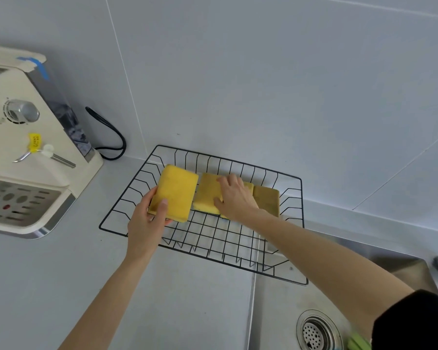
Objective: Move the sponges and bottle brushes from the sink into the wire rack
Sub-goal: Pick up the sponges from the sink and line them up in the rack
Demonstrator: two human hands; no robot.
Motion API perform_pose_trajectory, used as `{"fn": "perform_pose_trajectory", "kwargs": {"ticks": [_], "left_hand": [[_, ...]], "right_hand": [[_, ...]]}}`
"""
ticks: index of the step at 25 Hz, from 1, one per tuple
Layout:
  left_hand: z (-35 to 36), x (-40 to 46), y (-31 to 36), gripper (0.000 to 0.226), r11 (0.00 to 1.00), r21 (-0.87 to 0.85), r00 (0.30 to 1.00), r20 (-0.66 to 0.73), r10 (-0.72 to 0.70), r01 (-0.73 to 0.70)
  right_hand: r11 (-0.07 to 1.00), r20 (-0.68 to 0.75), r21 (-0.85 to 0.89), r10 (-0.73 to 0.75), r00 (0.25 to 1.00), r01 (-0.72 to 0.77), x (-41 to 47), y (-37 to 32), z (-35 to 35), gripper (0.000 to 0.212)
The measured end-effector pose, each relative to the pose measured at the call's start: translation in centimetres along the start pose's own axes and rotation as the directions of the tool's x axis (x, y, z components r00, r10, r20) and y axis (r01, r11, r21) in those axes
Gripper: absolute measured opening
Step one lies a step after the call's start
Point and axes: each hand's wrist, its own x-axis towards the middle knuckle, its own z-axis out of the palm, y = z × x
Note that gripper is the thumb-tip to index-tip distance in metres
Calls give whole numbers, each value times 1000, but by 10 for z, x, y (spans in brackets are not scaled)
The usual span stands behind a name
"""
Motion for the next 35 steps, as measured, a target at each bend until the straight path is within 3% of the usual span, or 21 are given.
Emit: {"fn": "perform_pose_trajectory", "kwargs": {"ticks": [3, 5, 13, 20, 27, 30, 32, 35], "left_hand": [[1, 1, 0, 45, 1000, -8, 1000, -8, -3, 3], [1, 1, -1, 45, 1000, 7, 1000, -5, 1, -1], [1, 12, -1, 44, 999, 20, 1000, 15, -26, 26], [20, 55, 6, 43, 969, 247, 998, 54, -15, 1], [39, 77, -14, 44, 929, 332, 975, 86, -205, 166], [41, 79, -21, 49, 843, 525, 971, 116, -208, 118], [43, 79, -24, 58, 827, 561, 977, 149, -149, 41], [47, 78, -25, 68, 798, 598, 963, 247, -104, -67]], "right_hand": [[961, 93, -200, -174, 980, 190, 1, -3, 12, 78], [944, 134, -246, -193, 972, 221, 4, -7, 23, 84], [943, 42, -274, -186, 982, 191, 4, 14, 43, 66], [947, 67, -217, -227, 972, 236, 4, 26, 44, 64], [950, 125, -186, -230, 965, 251, 6, 29, 43, 68], [961, 153, -131, -223, 963, 243, 8, 28, 38, 70], [976, 146, -39, -206, 968, 214, 9, 31, 30, 73], [977, 107, -88, -183, 977, 192, 3, 40, 28, 75]]}}
